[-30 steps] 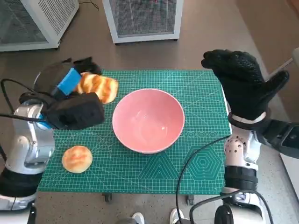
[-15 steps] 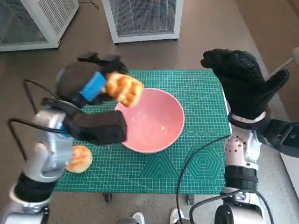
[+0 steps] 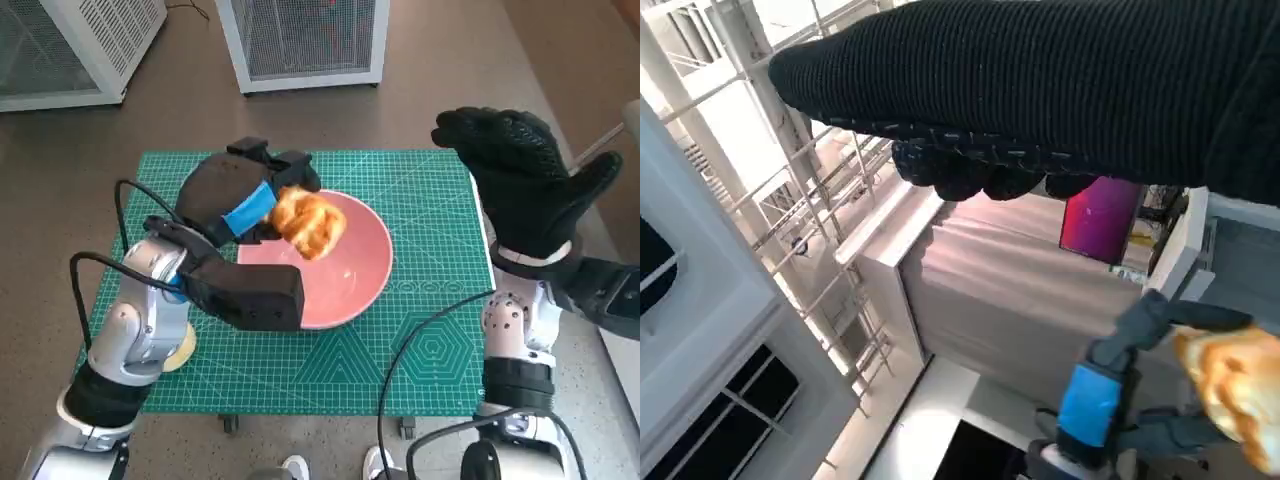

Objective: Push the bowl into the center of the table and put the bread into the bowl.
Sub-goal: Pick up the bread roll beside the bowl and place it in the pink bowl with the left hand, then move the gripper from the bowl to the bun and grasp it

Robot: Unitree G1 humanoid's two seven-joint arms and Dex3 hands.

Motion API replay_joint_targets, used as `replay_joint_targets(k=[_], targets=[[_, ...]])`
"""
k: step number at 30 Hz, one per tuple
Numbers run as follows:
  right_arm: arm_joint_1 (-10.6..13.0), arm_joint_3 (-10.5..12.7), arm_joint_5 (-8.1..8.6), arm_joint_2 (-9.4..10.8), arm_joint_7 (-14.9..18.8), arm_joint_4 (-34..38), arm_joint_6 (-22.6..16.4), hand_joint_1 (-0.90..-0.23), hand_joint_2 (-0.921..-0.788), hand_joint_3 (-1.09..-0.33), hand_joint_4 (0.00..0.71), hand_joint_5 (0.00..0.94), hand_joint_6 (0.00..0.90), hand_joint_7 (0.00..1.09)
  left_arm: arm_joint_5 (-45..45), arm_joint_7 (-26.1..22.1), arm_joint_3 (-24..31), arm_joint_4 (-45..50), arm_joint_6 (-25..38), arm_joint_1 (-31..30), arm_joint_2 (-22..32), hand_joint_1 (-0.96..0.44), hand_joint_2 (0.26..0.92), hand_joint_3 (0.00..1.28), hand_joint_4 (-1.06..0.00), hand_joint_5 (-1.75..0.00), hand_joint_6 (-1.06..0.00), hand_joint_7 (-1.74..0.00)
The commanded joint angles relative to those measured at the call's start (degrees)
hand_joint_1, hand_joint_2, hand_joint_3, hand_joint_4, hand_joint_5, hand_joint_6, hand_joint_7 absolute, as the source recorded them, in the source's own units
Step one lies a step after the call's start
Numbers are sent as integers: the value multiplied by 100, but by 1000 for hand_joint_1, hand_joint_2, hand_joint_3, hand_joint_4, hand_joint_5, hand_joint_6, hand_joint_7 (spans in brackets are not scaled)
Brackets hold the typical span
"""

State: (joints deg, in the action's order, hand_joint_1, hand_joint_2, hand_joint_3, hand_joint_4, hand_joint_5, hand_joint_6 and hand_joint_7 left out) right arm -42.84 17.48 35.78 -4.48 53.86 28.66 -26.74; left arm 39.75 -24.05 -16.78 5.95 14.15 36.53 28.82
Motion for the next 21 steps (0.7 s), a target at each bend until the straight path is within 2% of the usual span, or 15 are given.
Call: replay_joint_targets(k=[1, 5, 9, 15, 21], targets=[[156, 12, -24, -68, -49, -23, 28, -561, -921, -702, 247, 2, 395, 20, -150, -1026, 14, 325, 849, 196, -33, -17, 791, 46, -194, -189, -246, -245], [171, 8, -39, -65, -72, -46, 13, -562, -921, -702, 246, 1, 394, 19, -214, -1357, 45, 465, 1131, 259, -22, -68, 765, 21, -101, -40, -203, -74], [175, -6, -55, -56, -87, -41, 2, -563, -921, -701, 246, 1, 394, 18, -271, -1493, 104, 670, 1345, 212, -28, -104, 760, 14, -61, -10, -199, -37], [166, -16, -62, -52, -82, -3, -4, -564, -921, -700, 245, 0, 393, 18, -484, -1533, 266, 940, 1339, 62, 34, -128, 758, 9, -32, -1, -191, -17], [196, -42, -55, -36, -69, -53, 0, -570, -921, -699, 240, 0, 392, 17, -776, -1917, 609, 1586, 1698, -157, 273, -146, 757, 6, -3, 1, -175, -5]])
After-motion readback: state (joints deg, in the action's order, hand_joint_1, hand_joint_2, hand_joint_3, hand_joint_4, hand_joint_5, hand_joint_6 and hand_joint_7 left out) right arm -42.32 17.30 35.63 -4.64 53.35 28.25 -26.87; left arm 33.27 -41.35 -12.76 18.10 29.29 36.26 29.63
